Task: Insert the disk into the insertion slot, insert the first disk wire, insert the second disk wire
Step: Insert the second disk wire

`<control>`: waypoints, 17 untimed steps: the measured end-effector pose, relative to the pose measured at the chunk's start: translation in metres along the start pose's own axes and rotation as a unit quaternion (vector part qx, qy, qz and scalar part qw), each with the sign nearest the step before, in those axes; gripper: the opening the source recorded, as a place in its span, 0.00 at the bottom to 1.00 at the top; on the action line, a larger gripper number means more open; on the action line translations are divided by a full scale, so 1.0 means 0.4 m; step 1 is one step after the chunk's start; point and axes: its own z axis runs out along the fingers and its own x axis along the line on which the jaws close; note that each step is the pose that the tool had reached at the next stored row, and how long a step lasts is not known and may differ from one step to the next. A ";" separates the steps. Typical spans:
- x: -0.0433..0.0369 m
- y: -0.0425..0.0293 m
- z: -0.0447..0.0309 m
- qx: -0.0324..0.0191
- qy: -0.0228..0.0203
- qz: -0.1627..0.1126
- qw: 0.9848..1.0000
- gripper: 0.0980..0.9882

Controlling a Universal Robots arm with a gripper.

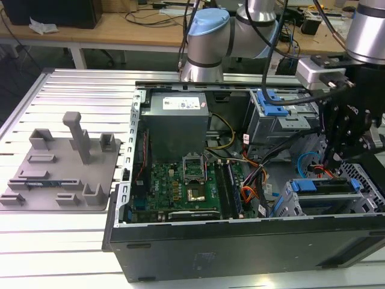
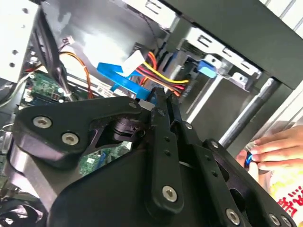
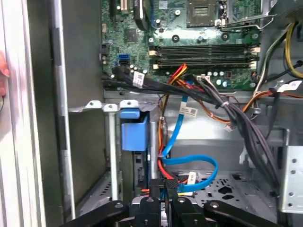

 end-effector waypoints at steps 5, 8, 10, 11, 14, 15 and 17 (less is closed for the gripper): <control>0.021 0.001 0.003 0.000 -0.042 0.004 0.999 0.07; 0.033 0.001 0.004 0.000 -0.051 0.005 0.999 0.07; 0.040 0.001 0.005 -0.011 -0.052 0.005 0.999 0.07; 0.043 0.001 0.006 -0.019 -0.052 0.004 0.998 0.07; 0.043 0.001 0.005 -0.020 -0.052 0.004 0.998 0.07; 0.043 0.000 0.006 -0.020 -0.052 0.004 0.998 0.07; 0.046 -0.008 0.007 -0.020 -0.052 0.002 0.998 0.07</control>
